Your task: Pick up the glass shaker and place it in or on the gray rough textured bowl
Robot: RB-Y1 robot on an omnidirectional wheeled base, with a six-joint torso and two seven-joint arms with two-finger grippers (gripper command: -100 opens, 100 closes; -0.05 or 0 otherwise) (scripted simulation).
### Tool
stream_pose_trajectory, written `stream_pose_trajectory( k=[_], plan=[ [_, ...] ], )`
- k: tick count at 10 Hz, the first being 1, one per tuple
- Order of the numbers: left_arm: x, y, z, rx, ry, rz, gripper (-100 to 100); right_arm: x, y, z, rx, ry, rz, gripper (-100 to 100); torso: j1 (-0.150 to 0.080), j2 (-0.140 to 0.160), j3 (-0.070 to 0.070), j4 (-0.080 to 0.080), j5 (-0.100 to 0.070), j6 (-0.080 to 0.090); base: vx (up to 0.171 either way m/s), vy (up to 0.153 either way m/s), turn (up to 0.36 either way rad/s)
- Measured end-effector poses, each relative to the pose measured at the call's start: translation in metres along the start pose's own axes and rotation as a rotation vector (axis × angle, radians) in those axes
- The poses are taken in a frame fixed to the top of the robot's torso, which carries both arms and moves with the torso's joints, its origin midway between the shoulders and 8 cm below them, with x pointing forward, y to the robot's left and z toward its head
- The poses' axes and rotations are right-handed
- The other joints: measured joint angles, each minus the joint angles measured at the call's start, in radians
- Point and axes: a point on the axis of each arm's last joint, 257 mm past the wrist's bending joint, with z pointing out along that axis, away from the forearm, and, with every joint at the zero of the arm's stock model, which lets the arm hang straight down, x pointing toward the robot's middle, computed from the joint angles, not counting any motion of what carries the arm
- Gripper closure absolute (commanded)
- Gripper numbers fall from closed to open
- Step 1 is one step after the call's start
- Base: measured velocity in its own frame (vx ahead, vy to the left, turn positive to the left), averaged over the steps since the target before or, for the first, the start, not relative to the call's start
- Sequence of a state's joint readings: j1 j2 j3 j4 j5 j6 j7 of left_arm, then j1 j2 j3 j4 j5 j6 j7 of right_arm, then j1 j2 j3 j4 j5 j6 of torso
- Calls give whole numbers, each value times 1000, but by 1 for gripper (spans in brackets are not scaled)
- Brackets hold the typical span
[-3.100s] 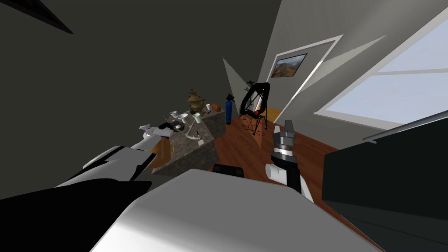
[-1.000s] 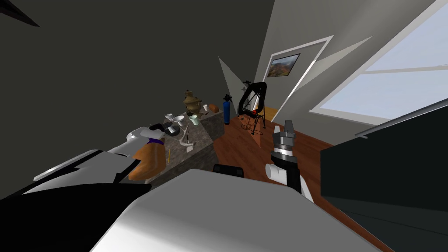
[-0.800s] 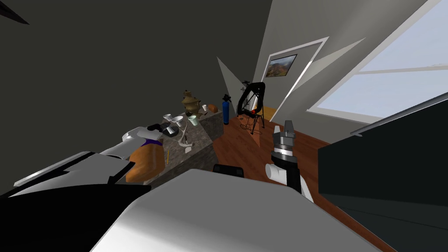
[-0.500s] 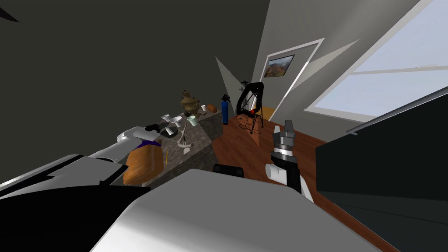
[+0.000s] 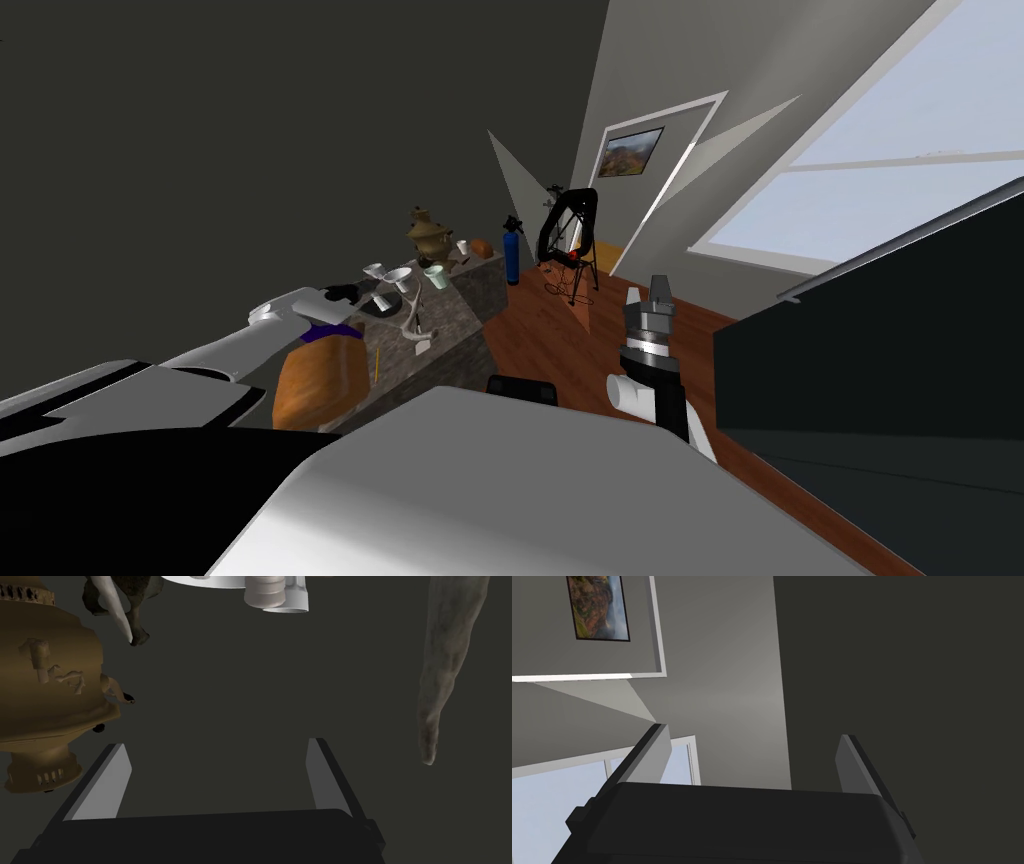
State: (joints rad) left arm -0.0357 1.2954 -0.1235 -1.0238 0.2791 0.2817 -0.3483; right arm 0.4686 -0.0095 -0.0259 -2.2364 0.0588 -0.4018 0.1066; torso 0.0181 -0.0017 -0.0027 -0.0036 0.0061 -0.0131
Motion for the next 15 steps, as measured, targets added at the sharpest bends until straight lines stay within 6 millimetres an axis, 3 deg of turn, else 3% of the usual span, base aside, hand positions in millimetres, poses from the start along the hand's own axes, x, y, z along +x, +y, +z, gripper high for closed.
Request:
stream_pose_trajectory(
  k=[12, 13, 15],
  plan=[
    [-21, 12, -27, -22, -19, -15, -100, 0, 0, 0, 0, 0, 0, 0, 0, 0, 0, 0, 0, -1, 0, 0, -40],
    [-21, 12, -27, -22, -19, -20, 0, 0, 0, 0, 0, 0, 0, 0, 0, 0, 0, 0, 0, -1, 0, 0, 0],
    [-21, 12, -27, -22, -19, -20, 0, 0, 0, 0, 0, 0, 0, 0, 0, 0, 0, 0, 0, -1, 0, 0, 0]
  ],
)
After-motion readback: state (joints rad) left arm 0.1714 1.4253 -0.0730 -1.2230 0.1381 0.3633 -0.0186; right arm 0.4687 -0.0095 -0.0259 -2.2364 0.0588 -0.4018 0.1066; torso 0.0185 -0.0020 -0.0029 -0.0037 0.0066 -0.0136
